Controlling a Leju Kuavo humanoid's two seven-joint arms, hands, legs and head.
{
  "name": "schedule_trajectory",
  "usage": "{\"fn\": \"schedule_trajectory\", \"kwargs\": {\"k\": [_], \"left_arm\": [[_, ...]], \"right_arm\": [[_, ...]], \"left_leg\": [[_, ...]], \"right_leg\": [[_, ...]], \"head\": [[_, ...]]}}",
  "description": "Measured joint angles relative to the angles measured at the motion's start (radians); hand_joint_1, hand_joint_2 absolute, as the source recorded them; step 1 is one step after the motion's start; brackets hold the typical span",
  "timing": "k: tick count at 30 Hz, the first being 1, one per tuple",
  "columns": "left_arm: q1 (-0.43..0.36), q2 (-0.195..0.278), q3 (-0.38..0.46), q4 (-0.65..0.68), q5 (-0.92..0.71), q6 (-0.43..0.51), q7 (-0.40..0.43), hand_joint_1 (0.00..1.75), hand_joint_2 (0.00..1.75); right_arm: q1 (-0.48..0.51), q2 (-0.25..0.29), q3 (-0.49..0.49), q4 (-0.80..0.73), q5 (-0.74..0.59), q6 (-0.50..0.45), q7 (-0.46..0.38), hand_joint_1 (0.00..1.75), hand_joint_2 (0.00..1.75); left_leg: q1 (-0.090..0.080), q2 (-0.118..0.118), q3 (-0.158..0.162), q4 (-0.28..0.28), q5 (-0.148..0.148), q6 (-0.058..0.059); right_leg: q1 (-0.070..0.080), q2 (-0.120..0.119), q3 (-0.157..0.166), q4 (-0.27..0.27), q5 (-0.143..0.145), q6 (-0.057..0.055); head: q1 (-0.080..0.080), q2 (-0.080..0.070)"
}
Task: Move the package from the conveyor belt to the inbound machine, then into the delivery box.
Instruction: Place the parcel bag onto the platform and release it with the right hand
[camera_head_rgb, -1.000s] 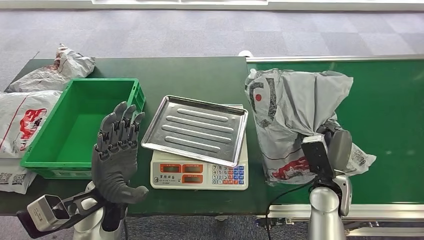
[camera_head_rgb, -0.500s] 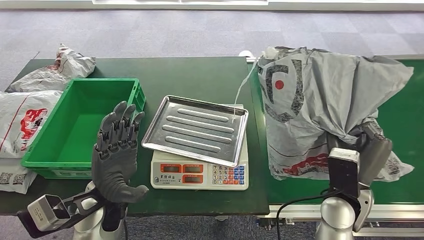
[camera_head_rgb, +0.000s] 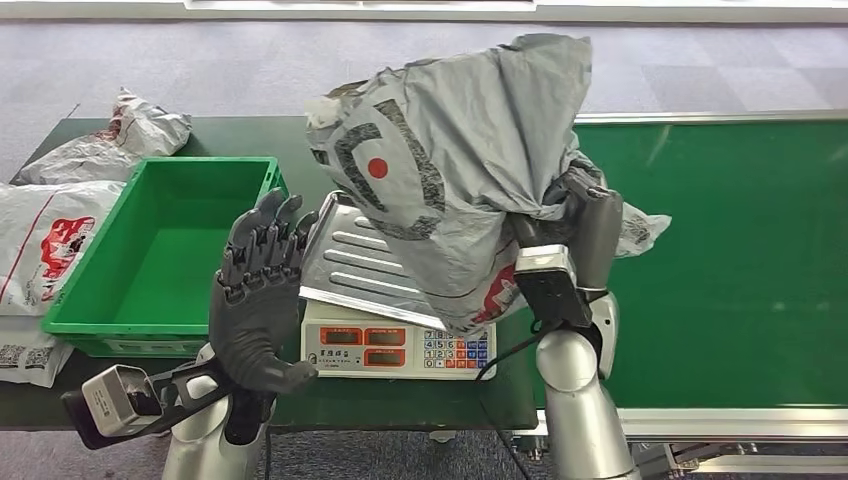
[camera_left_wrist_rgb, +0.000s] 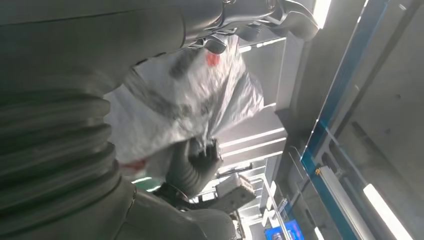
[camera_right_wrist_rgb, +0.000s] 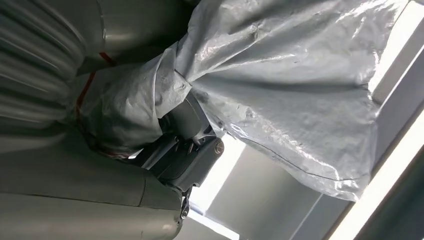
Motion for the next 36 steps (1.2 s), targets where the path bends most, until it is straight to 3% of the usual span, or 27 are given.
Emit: {"fn": "schedule_trajectory", "kwargs": {"k": [8,12,20,31,36], "left_arm": [[-0.007,0.0,-0.016,0.007,0.007,0.025,0.0,0.0,1.75],[-0.005,0.0,-0.016,0.006,0.009,0.027,0.0,0.0,1.75],[0.0,0.0,-0.016,0.005,0.006,0.027,0.0,0.0,1.75],[0.001,0.0,-0.016,-0.004,-0.007,0.023,-0.001,0.0,1.75],[0.001,0.0,-0.016,-0.005,-0.015,0.014,-0.001,0.0,1.75]], "right_arm": [[-0.118,0.023,0.115,0.161,-0.016,-0.021,0.033,1.71,1.75],[-0.158,0.03,0.128,0.232,-0.002,-0.068,0.055,0.0,1.75],[-0.231,0.034,0.128,0.411,0.077,-0.194,0.125,0.0,1.75],[-0.271,0.034,0.121,0.541,0.111,-0.186,0.179,0.0,1.75],[-0.286,0.034,0.115,0.593,0.121,-0.137,0.208,0.0,1.75]], "left_leg": [[0.0,-0.001,-0.001,0.0,0.0,0.0],[0.0,-0.001,-0.001,0.0,0.0,0.0],[0.0,-0.001,-0.001,0.0,0.0,0.0],[0.0,-0.001,-0.001,0.0,0.0,0.0],[0.0,-0.001,-0.001,0.0,0.0,0.0]], "right_leg": [[0.0,0.0,0.0,0.0,0.0,0.0],[0.0,0.0,-0.001,0.0,0.0,0.0],[0.0,-0.001,-0.001,0.0,0.0,0.0],[0.0,0.0,-0.001,0.0,0.0,0.0],[0.0,0.0,-0.001,0.0,0.0,0.0]], "head": [[0.0,0.0],[0.0,0.0],[0.0,0.0],[0.0,0.0],[0.0,0.0]]}}
